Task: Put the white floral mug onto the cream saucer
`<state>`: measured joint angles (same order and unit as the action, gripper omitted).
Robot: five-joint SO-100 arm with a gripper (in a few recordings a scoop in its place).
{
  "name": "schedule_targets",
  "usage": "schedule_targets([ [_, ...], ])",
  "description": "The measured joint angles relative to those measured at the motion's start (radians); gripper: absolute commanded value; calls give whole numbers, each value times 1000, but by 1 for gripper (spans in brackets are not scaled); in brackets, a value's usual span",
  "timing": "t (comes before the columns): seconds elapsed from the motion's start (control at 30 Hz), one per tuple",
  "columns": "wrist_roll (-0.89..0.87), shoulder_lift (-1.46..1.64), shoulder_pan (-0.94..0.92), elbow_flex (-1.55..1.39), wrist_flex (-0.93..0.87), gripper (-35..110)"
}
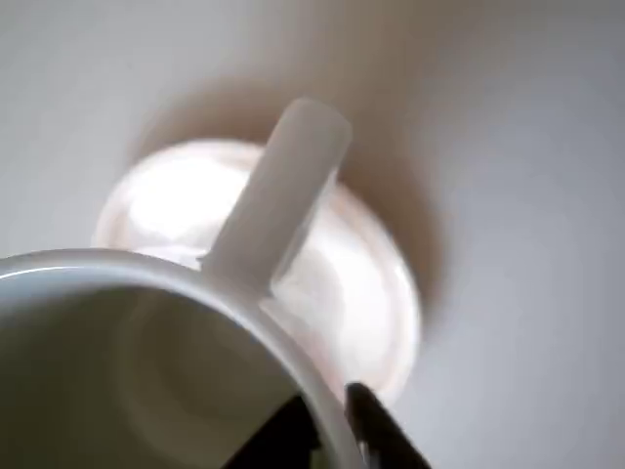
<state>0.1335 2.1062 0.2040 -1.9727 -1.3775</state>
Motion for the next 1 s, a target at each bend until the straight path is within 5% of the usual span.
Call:
schedule_targets([
  [1.0, -12, -106, 46, -106, 196, -2],
])
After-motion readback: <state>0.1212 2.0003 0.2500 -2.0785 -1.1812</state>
